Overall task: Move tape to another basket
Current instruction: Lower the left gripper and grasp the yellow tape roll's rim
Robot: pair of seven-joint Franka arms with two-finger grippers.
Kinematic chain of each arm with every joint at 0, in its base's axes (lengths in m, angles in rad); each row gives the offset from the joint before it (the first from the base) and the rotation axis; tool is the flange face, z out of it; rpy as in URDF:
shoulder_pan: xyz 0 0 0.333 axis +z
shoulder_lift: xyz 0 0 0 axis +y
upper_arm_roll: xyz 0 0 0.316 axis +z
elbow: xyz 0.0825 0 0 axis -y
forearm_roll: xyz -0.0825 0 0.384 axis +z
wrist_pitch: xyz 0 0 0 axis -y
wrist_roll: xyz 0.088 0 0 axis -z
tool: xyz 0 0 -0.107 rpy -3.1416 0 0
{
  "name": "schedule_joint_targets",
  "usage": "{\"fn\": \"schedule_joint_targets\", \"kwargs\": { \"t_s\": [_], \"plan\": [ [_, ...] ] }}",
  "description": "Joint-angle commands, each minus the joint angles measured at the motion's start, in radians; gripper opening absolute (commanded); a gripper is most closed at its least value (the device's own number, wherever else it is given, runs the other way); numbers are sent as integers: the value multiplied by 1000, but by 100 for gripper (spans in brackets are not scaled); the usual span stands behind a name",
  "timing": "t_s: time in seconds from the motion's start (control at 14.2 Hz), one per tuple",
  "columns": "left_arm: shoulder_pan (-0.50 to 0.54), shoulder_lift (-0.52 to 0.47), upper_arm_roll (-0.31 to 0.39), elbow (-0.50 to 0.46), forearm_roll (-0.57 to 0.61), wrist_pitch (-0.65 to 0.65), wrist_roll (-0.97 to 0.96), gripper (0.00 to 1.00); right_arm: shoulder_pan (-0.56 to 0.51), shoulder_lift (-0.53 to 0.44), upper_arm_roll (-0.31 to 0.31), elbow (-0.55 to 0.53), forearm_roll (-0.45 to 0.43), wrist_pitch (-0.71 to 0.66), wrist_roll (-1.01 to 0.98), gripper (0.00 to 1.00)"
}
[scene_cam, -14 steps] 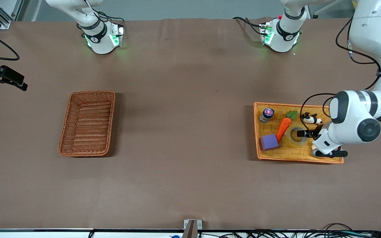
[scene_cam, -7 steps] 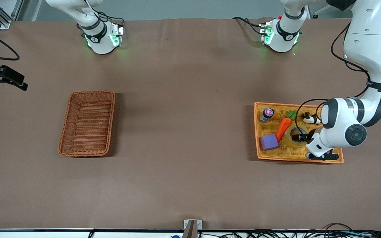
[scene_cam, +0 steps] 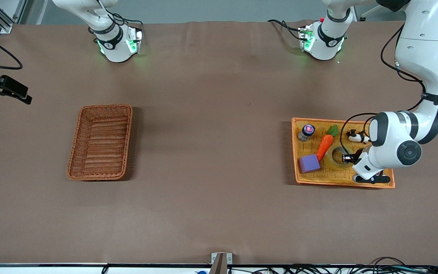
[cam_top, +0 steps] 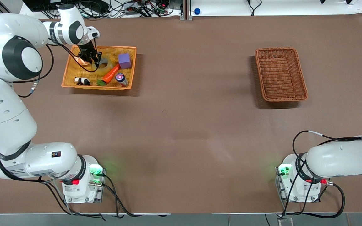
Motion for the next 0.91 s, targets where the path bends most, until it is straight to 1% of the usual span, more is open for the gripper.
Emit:
{"fn": "schedule_joint_targets", "kwargs": {
  "t_s": [0.0, 0.14, 0.21, 0.35, 0.49, 0.56, 0.7, 0.84],
  "plan": [
    [-3, -108, -13, -17, 18, -38, -5, 1, 6, -24, -5, -24, 1, 1, -6, 100],
    [-25, -168, -28, 3, 16, -94, -19, 1, 6, -24, -4, -23, 1, -1, -6, 100],
    [-30, -178, -45, 30, 16, -113, -37, 1, 6, -24, -4, -23, 1, -1, -7, 100],
    [-35, -178, -124, 73, 15, -170, -97, 1, 6, -24, -4, -24, 1, -2, -6, 100],
    [-61, -167, -216, 93, 16, -193, -220, 3, 6, -24, -5, -23, 1, -1, -6, 100],
    [-96, -162, -239, 107, 18, -194, -282, 5, 6, -24, -4, -23, 1, -1, -6, 100],
    [-221, -112, -241, 178, 18, -196, -404, 7, 6, -24, -5, -24, 1, -2, -6, 100],
    [-330, -29, -238, 268, 16, -197, -503, 8, 6, -24, -4, -24, 1, -2, -6, 100]
  ]
}}
